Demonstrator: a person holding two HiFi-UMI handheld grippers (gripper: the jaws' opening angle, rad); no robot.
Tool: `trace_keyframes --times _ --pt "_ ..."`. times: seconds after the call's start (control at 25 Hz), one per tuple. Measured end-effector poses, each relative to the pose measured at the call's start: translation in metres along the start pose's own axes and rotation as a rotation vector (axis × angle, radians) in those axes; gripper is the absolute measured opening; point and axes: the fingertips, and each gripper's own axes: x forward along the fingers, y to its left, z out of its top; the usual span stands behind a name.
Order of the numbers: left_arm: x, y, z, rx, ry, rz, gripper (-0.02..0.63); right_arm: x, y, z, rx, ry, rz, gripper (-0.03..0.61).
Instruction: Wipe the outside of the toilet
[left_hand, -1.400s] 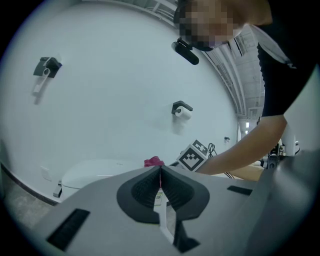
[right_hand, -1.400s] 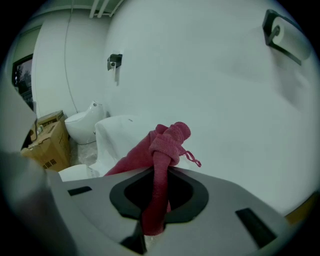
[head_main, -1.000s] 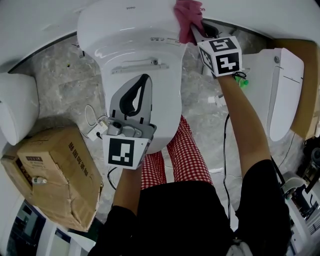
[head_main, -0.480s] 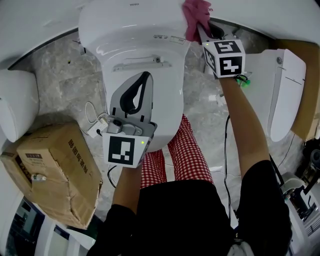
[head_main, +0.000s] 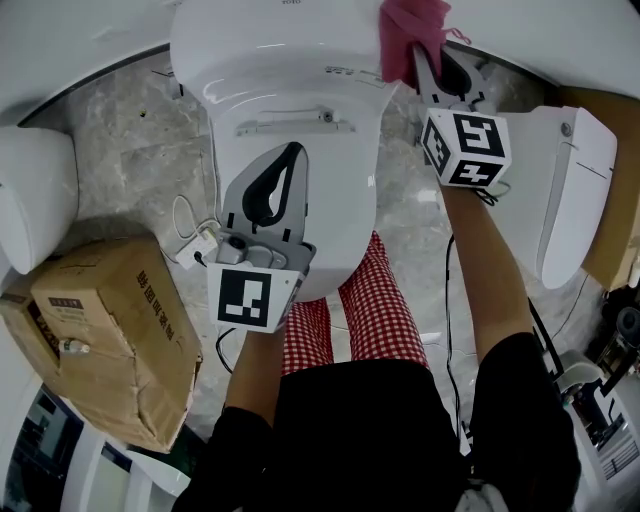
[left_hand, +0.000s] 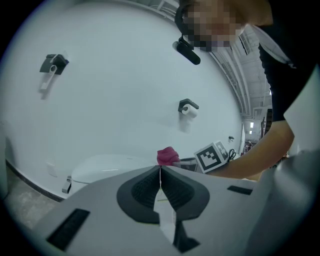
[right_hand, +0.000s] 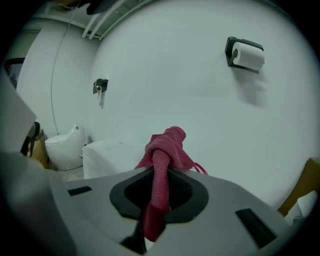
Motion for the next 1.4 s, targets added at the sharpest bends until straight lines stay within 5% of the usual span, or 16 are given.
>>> trace_keyframes --times 0.32,0.52,0.92,1.4 --pt "-0.015 0.027 0.001 -0.011 -0.025 0.038 0.011 -0.021 0.059 0.042 0.042 -0.196 0.019 0.055" --pt "-0.029 0.048 -0.001 -0.013 -0.008 0.070 0.011 -0.020 0.118 0.055 0.062 -0.248 0.114 0.055" --pt "-0.055 0.092 -0.009 -0.035 -0.002 0.137 0.011 0.008 0.231 0.052 0.038 -0.230 0.318 0.055" --pt "-0.081 0.137 -0.029 -0.075 0.033 0.180 0.011 0.042 0.302 0.028 -0.069 -0.144 0.389 0.055"
